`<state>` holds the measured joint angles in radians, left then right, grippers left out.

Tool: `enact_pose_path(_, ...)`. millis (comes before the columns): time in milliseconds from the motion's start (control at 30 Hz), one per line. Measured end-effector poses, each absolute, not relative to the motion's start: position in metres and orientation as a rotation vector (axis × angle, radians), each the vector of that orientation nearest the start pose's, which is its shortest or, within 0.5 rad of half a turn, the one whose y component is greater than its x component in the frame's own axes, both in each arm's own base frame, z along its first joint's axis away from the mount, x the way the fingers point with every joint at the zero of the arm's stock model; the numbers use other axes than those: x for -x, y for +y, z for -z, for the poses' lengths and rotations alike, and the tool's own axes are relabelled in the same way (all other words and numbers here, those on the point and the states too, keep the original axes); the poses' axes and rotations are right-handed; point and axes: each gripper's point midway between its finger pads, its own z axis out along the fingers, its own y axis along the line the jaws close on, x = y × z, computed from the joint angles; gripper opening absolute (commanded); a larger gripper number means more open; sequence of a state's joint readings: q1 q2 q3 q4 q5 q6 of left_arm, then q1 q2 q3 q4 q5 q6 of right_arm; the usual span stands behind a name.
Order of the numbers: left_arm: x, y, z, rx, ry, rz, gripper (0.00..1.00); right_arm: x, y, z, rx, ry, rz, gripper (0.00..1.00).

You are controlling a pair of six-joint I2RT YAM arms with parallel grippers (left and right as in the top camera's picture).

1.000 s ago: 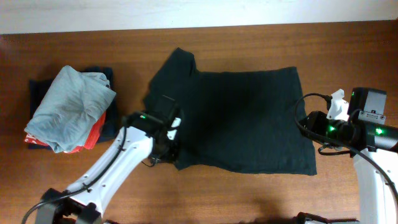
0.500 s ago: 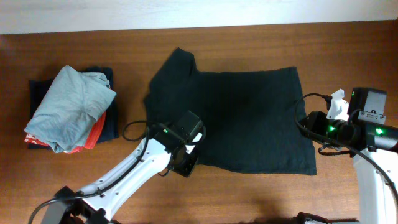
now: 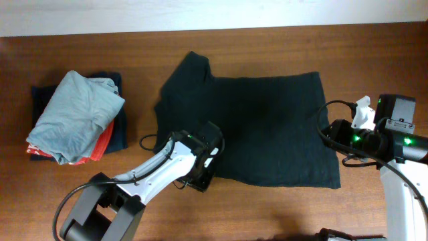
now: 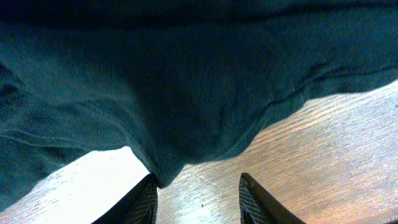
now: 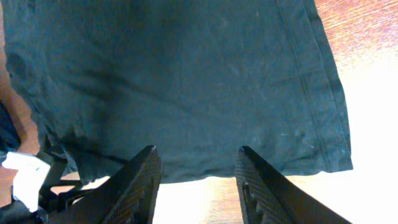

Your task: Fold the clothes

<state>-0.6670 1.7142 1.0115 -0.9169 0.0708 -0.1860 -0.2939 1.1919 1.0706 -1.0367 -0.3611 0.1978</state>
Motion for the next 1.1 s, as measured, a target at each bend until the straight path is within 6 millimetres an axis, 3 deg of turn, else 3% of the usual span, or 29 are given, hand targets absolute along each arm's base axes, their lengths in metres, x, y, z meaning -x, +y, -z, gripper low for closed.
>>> enact_pose_path(167, -0.213, -0.179, -0.017, -0.757, 3.089, 0.060, 0.42, -0.273, -0.019, -0.174, -0.553, 2.621, -0.461, 0.43)
enact_pose_path(267, -0.217, -0.180, -0.017, -0.751, 3.072, 0.056, 0.36, -0.273, -0.019, -0.174, -0.552, 2.622, -0.461, 0.43)
enact_pose_path(600, -0.220, -0.179, -0.016, -0.743, 3.063, 0.034, 0.00, -0.273, -0.019, -0.174, -0.552, 2.621, -0.461, 0.43)
enact_pose_path(867, -0.208, -0.169, -0.019, -0.756, 3.124, -0.008, 0.00, -0.273, -0.023, -0.172, -0.560, 2.626, -0.429, 0.43)
enact_pose_path(967, -0.214, -0.174, -0.027, -0.754, 3.111, 0.001, 0.01, -0.272, -0.025, -0.172, -0.565, 2.627, -0.413, 0.44)
enact_pose_path(1067, -0.221, -0.180, -0.035, -0.759, 3.077, 0.025, 0.22, -0.272, -0.026, -0.171, -0.566, 2.628, -0.404, 0.44)
enact_pose_path(1100, -0.222, -0.180, -0.036, -0.758, 3.074, 0.027, 0.35, -0.272, -0.026, -0.171, -0.567, 2.629, -0.402, 0.43)
